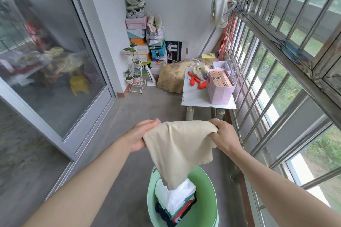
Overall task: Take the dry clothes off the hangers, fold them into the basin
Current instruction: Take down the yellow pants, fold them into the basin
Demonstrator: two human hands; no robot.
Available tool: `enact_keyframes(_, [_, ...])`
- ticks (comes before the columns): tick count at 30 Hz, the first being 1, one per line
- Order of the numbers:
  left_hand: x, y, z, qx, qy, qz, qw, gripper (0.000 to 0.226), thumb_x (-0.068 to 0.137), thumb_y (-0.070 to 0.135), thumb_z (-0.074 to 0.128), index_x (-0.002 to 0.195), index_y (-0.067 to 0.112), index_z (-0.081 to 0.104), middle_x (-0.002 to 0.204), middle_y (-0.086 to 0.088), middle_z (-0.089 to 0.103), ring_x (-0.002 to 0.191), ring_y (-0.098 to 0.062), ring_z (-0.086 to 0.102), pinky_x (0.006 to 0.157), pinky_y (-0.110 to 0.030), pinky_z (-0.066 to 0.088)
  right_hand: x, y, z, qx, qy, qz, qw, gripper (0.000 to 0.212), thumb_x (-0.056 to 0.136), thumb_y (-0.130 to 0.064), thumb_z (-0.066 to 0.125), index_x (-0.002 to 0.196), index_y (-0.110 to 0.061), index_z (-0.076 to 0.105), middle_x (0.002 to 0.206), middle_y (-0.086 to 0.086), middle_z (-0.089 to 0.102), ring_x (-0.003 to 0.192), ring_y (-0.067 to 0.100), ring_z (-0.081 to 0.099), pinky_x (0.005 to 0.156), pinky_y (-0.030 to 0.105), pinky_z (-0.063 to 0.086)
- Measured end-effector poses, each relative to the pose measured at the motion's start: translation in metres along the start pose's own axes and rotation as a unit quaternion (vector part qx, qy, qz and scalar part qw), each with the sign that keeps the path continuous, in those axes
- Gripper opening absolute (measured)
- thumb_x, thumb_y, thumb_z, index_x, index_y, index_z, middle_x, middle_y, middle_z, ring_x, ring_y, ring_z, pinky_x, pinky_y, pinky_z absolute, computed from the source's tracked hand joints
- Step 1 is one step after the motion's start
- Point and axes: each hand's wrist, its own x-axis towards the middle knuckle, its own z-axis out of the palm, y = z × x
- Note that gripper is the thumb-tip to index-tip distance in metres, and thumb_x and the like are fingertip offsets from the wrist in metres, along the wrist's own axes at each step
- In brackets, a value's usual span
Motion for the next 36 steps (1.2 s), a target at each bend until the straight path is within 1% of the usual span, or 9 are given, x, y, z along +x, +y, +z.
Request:
enact_keyframes(2, [-0.001, -0.002, -0.004, 0.026, -0.035, -0.005, 0.999, 0.056, 0.07, 0.025, 0.08, 0.12, 0.023, 0.055, 0.107, -0.003, 0.067, 0.093, -0.016, 0.065, 0.078, -0.035, 0.053, -0.001, -0.003, -0.002, 0.029, 0.004, 0.018, 0.999, 0.03, 0.06, -0.024, 0.04, 0.077, -0.018, 0.064, 0.075, -0.003, 0.064, 0.077, 0.023, 0.059, 0.067, 0.037, 0.05])
enact_keyframes(5, [-0.002, -0.006, -0.01, 0.045, -0.077, 0.01, 0.996, 0.082, 0.056, 0.002, 0.08, 0.126, 0.031, 0.05, 0.112, -0.004, 0.064, 0.098, -0.017, 0.065, 0.082, -0.035, 0.056, -0.001, -0.006, -0.006, 0.036, 0.011, 0.042, 0.998, 0.028, 0.059, -0.022, 0.037, 0.072, -0.011, 0.059, 0.069, 0.005, 0.061, 0.074, 0.027, 0.056, 0.057, 0.03, 0.042])
enact_keyframes(9, [0.001, -0.01, -0.01, 0.14, -0.055, 0.081, 0.985, 0.082, 0.053, -0.012, 0.07, 0.123, 0.028, 0.055, 0.111, -0.004, 0.06, 0.094, -0.014, 0.06, 0.073, -0.026, 0.055, 0.003, -0.004, -0.01, 0.082, 0.008, 0.075, 0.994, 0.029, 0.059, -0.021, 0.036, 0.07, -0.012, 0.061, 0.072, 0.012, 0.063, 0.071, 0.026, 0.053, 0.058, 0.028, 0.039])
enact_keyframes(14, [0.02, -0.01, -0.022, 0.235, 0.106, 0.161, 0.953, 0.065, 0.06, -0.029, 0.061, 0.11, 0.013, 0.062, 0.105, -0.008, 0.066, 0.098, -0.021, 0.06, 0.067, -0.023, 0.053, 0.002, -0.007, -0.006, 0.075, -0.021, 0.055, 0.995, 0.02, 0.072, -0.012, 0.043, 0.072, -0.008, 0.062, 0.072, 0.011, 0.064, 0.069, 0.024, 0.053, 0.059, 0.031, 0.043])
enact_keyframes(20, [0.029, -0.014, -0.02, 0.4, 0.206, 0.194, 0.872, 0.053, 0.063, -0.012, 0.069, 0.11, 0.012, 0.068, 0.108, -0.008, 0.068, 0.099, -0.025, 0.063, 0.082, -0.027, 0.047, 0.001, -0.011, -0.003, 0.097, -0.034, 0.074, 0.992, 0.038, 0.075, -0.001, 0.044, 0.07, -0.031, 0.067, 0.074, -0.015, 0.066, 0.074, 0.005, 0.059, 0.062, 0.023, 0.047])
enact_keyframes(26, [0.023, -0.016, -0.012, 0.522, 0.191, 0.139, 0.82, 0.054, 0.076, 0.003, 0.061, 0.124, 0.026, 0.056, 0.129, -0.002, 0.038, 0.117, -0.023, 0.05, 0.095, -0.025, 0.04, 0.0, -0.012, -0.007, 0.081, -0.048, 0.08, 0.992, 0.044, 0.075, 0.0, 0.043, 0.074, -0.038, 0.066, 0.072, -0.021, 0.061, 0.073, 0.003, 0.057, 0.059, 0.019, 0.044])
enact_keyframes(28, [0.017, -0.01, -0.004, 0.595, 0.149, 0.13, 0.779, 0.066, 0.073, 0.009, 0.06, 0.132, 0.035, 0.047, 0.137, 0.006, 0.036, 0.125, -0.024, 0.042, 0.102, -0.033, 0.038, 0.0, -0.012, -0.005, 0.066, -0.054, 0.077, 0.993, 0.043, 0.075, -0.002, 0.043, 0.082, -0.032, 0.073, 0.077, -0.013, 0.066, 0.077, 0.01, 0.06, 0.065, 0.022, 0.048])
enact_keyframes(32, [0.012, -0.008, 0.028, 0.624, 0.003, 0.181, 0.761, 0.087, 0.063, 0.03, 0.076, 0.141, 0.034, 0.037, 0.145, 0.006, 0.04, 0.136, -0.019, 0.031, 0.111, -0.037, 0.03, 0.0, -0.012, 0.002, 0.048, -0.074, 0.064, 0.994, 0.035, 0.077, -0.009, 0.044, 0.082, -0.026, 0.075, 0.083, -0.006, 0.071, 0.082, 0.014, 0.062, 0.07, 0.026, 0.049])
enact_keyframes(36, [0.013, -0.021, 0.045, 0.677, 0.012, 0.17, 0.716, 0.087, 0.057, 0.047, 0.078, 0.135, 0.036, 0.04, 0.128, 0.007, 0.056, 0.121, -0.018, 0.051, 0.098, -0.036, 0.042, 0.002, -0.022, 0.001, 0.073, -0.144, 0.059, 0.985, 0.023, 0.071, -0.014, 0.044, 0.063, -0.02, 0.065, 0.066, -0.011, 0.061, 0.069, 0.011, 0.054, 0.06, 0.024, 0.042])
